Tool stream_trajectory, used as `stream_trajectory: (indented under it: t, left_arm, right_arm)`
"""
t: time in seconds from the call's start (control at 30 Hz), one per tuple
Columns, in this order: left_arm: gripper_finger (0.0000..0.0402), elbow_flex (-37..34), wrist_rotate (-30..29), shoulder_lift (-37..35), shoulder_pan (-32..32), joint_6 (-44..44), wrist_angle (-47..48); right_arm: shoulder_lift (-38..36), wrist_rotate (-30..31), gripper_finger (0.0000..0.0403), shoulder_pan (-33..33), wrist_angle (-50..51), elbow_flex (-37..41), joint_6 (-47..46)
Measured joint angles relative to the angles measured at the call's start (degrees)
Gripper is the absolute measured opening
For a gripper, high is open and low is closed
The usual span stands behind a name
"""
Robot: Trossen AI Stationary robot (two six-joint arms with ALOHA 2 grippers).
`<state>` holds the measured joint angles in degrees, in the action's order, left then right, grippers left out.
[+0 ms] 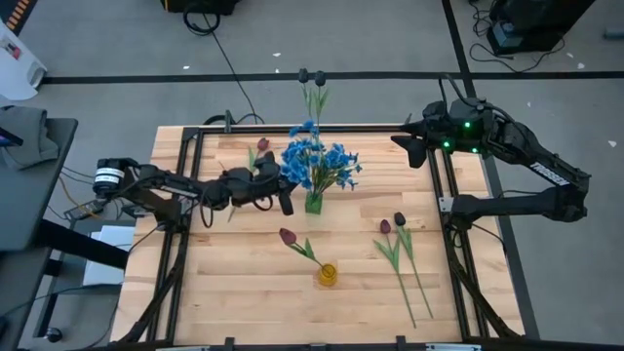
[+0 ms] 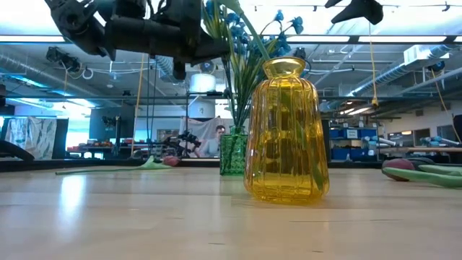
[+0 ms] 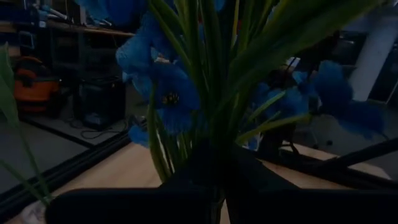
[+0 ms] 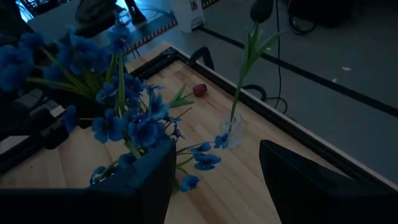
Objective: Sort flowers into vase by color
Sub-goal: Put the blue flowers into the green vase
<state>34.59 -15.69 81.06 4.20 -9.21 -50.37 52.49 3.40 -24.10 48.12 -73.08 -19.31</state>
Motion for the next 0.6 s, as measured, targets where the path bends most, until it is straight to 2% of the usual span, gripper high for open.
stream_trajectory:
  t: [0.6]
  left_arm:
    - [0.0021, 0.0, 1.5, 0.0, 0.3, 1.5, 5.5]
  right_arm:
    - [0.0, 0.0, 0.024, 0.0, 0.0, 0.0, 0.0]
